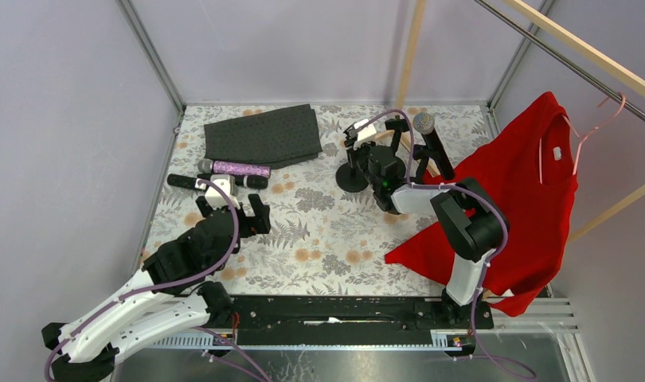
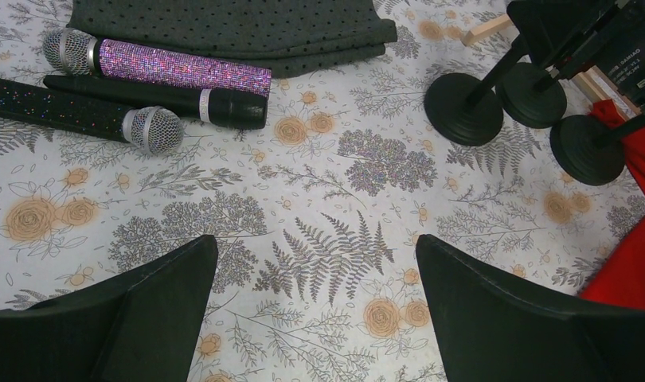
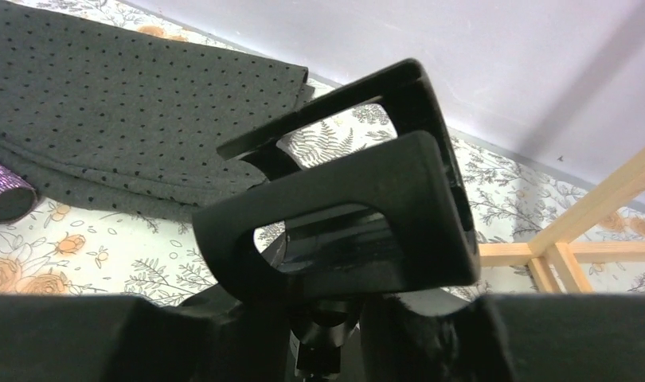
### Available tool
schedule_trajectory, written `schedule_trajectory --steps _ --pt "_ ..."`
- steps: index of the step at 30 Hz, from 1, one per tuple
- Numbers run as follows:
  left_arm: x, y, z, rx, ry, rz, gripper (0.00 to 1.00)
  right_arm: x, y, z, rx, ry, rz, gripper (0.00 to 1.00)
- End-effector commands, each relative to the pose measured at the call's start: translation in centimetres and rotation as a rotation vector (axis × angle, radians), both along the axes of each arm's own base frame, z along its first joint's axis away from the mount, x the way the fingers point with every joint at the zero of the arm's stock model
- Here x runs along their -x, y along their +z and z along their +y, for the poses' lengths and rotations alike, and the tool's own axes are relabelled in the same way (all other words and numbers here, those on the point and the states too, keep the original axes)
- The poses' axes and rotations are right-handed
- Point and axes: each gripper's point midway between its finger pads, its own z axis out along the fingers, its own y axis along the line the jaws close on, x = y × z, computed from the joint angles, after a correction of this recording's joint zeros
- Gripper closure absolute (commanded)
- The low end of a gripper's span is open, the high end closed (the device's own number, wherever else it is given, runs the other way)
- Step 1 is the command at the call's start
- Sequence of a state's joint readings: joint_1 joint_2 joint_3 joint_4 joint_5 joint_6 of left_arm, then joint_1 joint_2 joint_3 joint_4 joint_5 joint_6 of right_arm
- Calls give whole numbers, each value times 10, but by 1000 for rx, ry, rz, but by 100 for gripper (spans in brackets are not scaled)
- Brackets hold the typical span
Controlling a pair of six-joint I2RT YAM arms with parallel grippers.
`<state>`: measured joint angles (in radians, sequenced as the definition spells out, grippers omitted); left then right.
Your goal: Attach the microphones to the stand
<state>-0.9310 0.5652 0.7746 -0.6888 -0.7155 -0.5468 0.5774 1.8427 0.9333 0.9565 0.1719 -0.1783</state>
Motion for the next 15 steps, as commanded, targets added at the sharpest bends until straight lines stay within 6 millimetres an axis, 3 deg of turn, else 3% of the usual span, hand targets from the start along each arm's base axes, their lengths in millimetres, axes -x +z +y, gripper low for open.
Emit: schedule_trajectory --steps 1,8,15 --pt "-5 3 -1 -4 12 -22 1 6 41 12 -75 77 -136 72" --pt "-6 1 -2 -13 13 -15 1 33 52 26 -77 207 -153 93" --pt "-8 -3 -4 -37 17 -2 1 95 61 49 -78 355 -132 93"
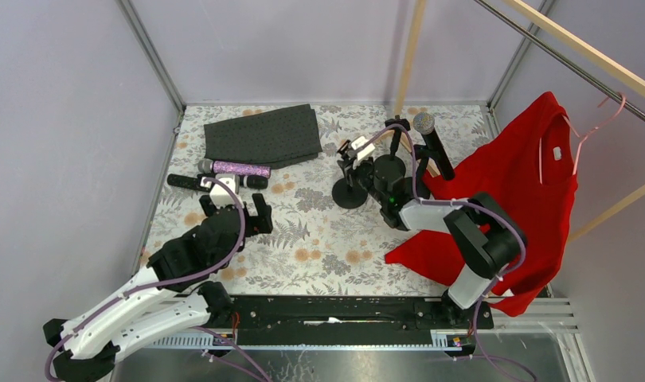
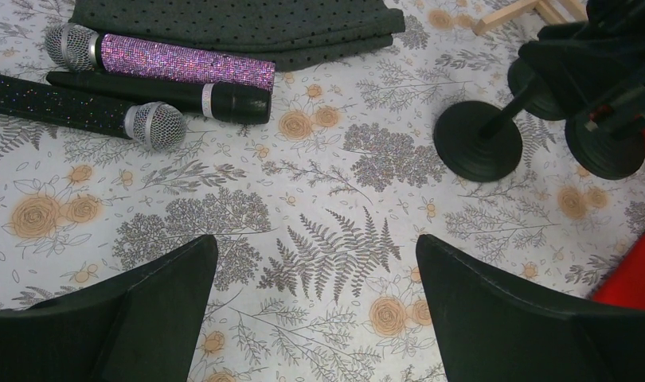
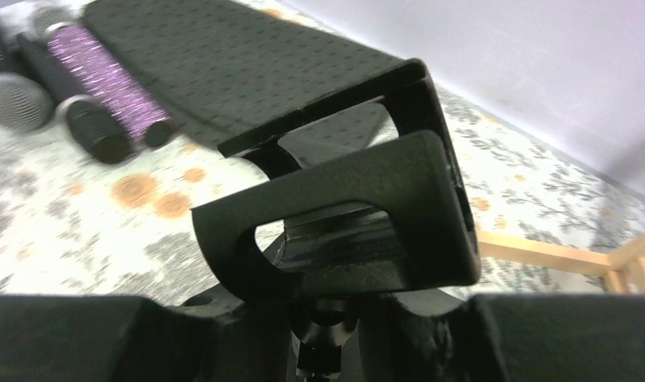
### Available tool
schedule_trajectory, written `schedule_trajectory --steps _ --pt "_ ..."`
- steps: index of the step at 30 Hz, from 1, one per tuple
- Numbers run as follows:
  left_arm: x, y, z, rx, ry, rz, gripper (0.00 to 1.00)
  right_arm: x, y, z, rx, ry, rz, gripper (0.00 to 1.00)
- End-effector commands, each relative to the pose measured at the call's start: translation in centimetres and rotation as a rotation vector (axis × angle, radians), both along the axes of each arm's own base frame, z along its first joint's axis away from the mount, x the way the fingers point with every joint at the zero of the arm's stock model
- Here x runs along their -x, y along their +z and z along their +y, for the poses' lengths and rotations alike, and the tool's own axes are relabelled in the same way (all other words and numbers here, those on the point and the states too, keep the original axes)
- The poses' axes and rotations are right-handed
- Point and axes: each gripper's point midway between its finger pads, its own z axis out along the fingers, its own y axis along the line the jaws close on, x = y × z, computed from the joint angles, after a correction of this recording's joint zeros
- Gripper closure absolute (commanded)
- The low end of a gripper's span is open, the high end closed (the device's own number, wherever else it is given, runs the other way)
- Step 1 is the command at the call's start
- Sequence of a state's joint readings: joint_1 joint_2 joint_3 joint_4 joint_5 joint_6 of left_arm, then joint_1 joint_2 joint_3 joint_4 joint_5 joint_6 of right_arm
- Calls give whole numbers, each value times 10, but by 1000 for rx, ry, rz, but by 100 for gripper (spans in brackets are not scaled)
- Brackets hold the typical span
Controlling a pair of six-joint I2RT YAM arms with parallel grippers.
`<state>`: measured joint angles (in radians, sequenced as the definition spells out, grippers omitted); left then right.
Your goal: Attach the microphones to the stand
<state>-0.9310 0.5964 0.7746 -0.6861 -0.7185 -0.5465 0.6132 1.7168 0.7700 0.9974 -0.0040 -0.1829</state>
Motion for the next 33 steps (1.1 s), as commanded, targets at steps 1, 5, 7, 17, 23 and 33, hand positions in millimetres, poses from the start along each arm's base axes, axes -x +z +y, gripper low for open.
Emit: schedule_trajectory --steps 1,5,7,17,23,33 --pt "-6 1 -1 -17 15 -15 1 50 58 31 -78 166 -115 93" --pt "-8 -3 -2 -34 23 -4 1 93 52 35 -82 228 -88 93" --pt "-9 -5 -3 -46 25 2 1 112 51 36 -92 246 -83 93" --pt "-11 -11 -7 -72 19 21 1 150 59 64 -189 241 -114 93" --pt "-9 -6 -3 -52 29 4 1 157 57 85 -212 228 -133 86" --pt "-8 -9 2 -51 56 15 1 176 45 71 -148 253 -115 35"
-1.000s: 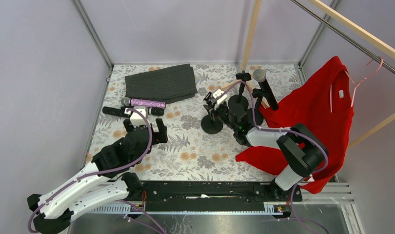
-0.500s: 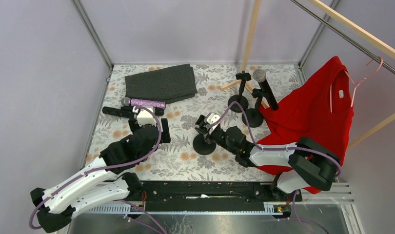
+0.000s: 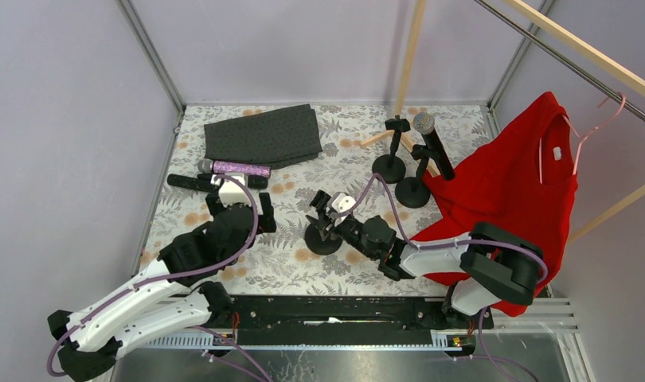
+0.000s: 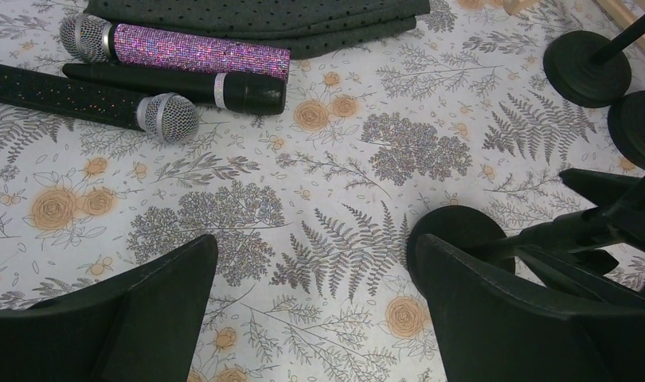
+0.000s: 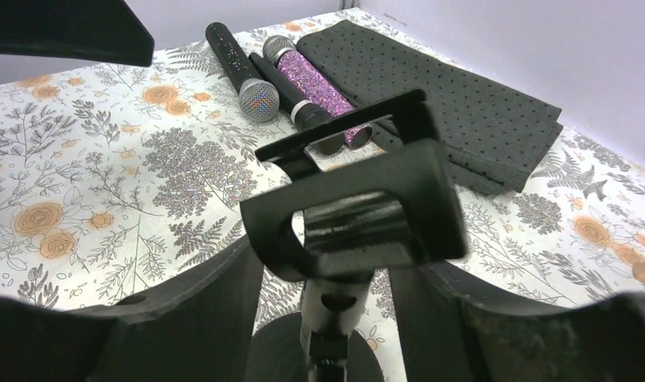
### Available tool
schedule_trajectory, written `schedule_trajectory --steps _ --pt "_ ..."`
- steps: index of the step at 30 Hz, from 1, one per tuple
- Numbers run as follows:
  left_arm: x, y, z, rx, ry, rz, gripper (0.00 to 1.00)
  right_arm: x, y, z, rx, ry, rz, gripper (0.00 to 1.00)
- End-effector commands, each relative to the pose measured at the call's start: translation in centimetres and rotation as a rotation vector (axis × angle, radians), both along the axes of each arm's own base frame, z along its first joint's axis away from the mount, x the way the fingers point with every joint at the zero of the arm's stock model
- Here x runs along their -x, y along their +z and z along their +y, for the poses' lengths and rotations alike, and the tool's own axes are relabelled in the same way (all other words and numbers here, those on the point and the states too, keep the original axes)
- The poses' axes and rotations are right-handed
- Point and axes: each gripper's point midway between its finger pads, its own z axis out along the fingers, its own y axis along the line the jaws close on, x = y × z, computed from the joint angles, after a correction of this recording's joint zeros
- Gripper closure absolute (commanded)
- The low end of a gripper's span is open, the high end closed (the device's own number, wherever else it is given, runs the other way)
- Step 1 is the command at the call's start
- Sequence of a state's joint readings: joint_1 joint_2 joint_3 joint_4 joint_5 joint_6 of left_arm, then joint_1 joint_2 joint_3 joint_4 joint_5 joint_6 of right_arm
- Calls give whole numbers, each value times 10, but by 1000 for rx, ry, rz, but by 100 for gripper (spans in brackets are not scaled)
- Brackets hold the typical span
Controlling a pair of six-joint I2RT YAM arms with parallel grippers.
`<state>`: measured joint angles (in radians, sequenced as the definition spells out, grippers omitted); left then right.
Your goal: Attach the microphones to the stand
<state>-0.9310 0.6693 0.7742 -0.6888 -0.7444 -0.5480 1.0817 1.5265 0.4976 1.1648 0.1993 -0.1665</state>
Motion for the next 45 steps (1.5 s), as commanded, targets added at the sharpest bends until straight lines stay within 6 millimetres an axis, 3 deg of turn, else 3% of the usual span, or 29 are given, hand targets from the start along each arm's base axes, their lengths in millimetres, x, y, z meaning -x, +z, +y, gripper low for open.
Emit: schedule_trajectory --steps 1,6,10,15,19,26,35,40,45 --pt "-2 5 4 29 41 -23 1 8 37 -10 -70 3 -54 32" --pt "-2 2 0 122 83 -12 1 26 38 -22 -60 59 -14 19" --pt "-4 -4 -6 178 122 12 1 37 25 -47 -50 41 33 19" --pt "-13 -26 -21 208 227 98 1 42 4 -93 -118 -79 107 19" --pt "-20 -35 -11 204 416 113 1 49 -7 -114 -157 -120 179 21" --pt "-31 -52 -1 281 542 94 3 51 -16 -137 -162 -195 256 22" --pt "-92 -58 31 422 641 148 7 52 -28 -163 -142 -296 322 23" --pt "-123 -60 30 446 654 169 7 52 -23 -168 -168 -309 324 23" --pt "-145 -79 28 444 678 187 8 50 -21 -172 -167 -335 325 23"
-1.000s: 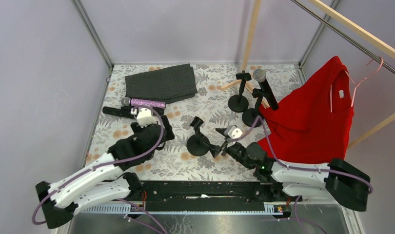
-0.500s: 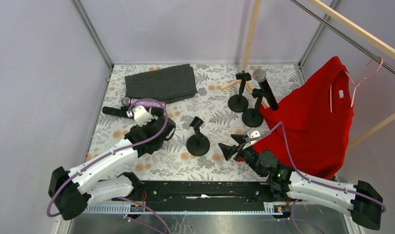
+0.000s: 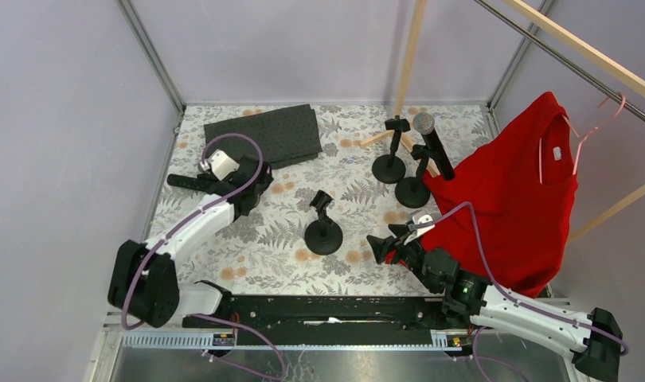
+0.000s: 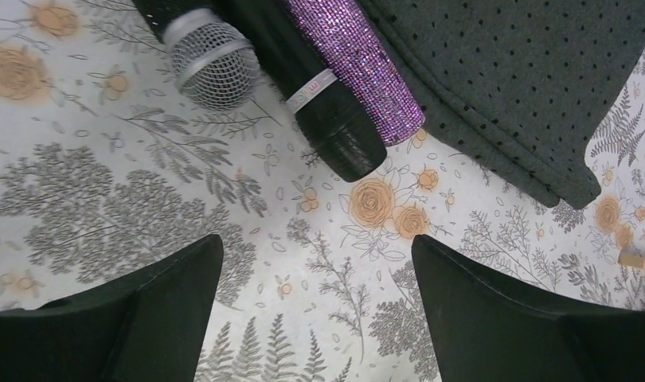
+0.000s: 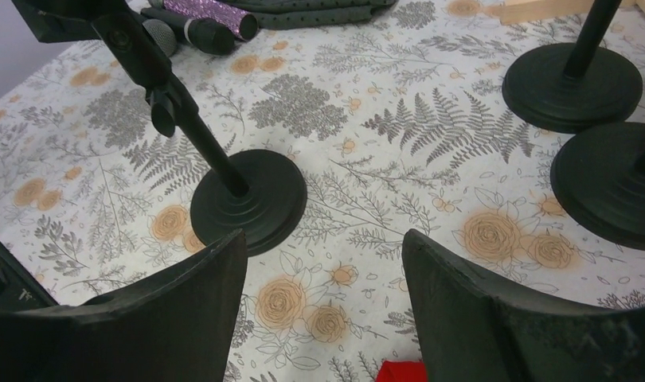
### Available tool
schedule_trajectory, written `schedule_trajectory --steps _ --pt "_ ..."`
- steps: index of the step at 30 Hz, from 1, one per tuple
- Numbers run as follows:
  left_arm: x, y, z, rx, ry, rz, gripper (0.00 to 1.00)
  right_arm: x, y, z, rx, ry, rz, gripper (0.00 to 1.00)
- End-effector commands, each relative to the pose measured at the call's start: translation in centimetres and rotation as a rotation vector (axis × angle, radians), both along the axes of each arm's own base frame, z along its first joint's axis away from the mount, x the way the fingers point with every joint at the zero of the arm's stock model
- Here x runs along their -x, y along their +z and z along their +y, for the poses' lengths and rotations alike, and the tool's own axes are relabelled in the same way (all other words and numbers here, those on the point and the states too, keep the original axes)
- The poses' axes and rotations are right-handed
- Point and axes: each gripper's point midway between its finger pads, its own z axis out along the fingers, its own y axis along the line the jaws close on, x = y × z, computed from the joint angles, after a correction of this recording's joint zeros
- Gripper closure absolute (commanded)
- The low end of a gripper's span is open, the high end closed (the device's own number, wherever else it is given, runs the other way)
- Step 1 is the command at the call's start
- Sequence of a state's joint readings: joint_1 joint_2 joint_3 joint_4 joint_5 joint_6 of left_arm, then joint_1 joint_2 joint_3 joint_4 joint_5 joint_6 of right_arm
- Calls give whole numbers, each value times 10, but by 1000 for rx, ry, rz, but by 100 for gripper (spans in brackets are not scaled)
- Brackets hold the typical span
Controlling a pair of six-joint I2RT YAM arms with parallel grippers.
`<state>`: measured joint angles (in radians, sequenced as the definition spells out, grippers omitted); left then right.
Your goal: Attach the microphones to the stand
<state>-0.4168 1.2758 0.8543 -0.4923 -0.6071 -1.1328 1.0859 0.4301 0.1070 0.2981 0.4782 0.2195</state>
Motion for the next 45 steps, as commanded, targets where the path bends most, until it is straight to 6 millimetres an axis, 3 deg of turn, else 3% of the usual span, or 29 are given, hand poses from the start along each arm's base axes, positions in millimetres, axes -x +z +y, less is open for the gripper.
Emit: schedule_trajectory --steps 1,8,18,24,34,45 --pt "-35 11 -12 57 -13 -79 9 -4 12 -6 -23 -50 1 23" --pt "-61 -10 -4 67 6 -39 12 -6 12 -11 -15 -75 7 22" --pt "-80 -30 2 64 4 -24 20 -6 11 -15 -19 -89 4 21" --pt "-84 -41 4 63 14 -2 26 -6 7 -23 -3 -109 6 20" --pt "-90 -60 8 50 32 38 27 -5 7 -35 7 -143 -2 19" --pt "-89 -76 5 58 30 76 33 -6 7 -37 10 -149 -2 18"
